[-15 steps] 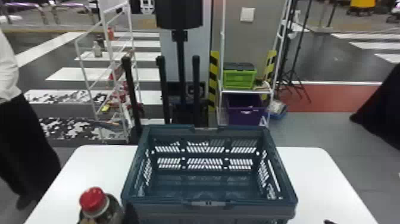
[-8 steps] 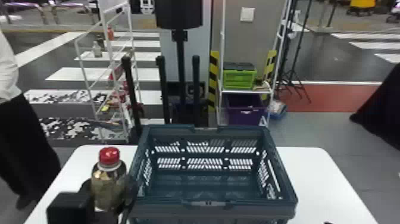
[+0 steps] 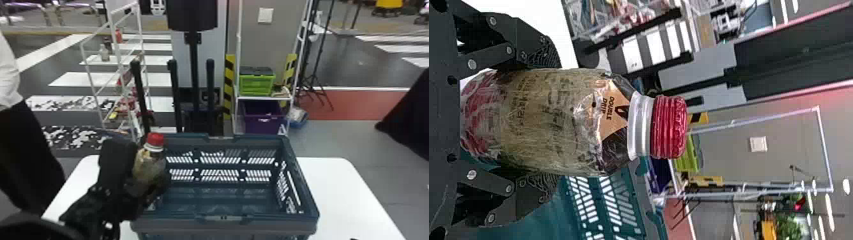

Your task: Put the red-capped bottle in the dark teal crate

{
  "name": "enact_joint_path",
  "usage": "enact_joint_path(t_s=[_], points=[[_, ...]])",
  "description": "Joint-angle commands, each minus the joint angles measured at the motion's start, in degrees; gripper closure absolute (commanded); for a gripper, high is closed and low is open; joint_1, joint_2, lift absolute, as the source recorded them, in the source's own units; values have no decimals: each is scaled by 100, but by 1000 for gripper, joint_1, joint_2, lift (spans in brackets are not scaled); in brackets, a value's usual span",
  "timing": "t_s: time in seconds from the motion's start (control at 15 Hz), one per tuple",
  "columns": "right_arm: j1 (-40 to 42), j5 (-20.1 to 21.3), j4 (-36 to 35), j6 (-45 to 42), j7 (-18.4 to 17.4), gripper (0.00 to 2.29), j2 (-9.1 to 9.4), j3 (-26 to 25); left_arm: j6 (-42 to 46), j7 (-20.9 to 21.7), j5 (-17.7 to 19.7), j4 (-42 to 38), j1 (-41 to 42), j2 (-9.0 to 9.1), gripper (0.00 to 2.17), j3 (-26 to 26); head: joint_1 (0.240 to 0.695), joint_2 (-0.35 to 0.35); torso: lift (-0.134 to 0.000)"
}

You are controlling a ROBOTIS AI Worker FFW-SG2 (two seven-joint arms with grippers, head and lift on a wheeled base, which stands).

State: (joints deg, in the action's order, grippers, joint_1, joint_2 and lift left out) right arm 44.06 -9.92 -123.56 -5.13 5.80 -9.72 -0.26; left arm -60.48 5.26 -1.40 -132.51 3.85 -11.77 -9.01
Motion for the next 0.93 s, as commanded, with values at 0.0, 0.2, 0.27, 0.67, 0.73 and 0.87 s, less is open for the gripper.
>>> enact_joint_path(t_s=[0.0, 0.2, 0.27, 0.67, 0.73, 0.87], points=[[-20, 34, 60, 0, 0, 147, 40, 9, -48, 440, -202, 656, -701, 8, 2088, -224, 499, 0, 0], [-11, 61, 95, 0, 0, 147, 101, 0, -30, 1293, -334, 1667, -1677, -1, 2084, -698, 499, 0, 0], [6, 78, 86, 0, 0, 147, 128, 0, -30, 1618, -352, 2080, -2020, -1, 2088, -865, 499, 0, 0], [50, 105, 95, 0, 9, 147, 189, -44, -13, 3455, -431, 4708, -3567, 149, 2088, -1630, 499, 0, 0], [50, 105, 95, 0, 9, 147, 189, -44, 146, 3657, -422, 5191, -3751, 245, 2088, -1683, 499, 0, 0], [50, 122, 104, -18, 9, 147, 216, -44, 726, 3736, -475, 6044, -4076, 377, 2088, -1937, 499, 0, 0]])
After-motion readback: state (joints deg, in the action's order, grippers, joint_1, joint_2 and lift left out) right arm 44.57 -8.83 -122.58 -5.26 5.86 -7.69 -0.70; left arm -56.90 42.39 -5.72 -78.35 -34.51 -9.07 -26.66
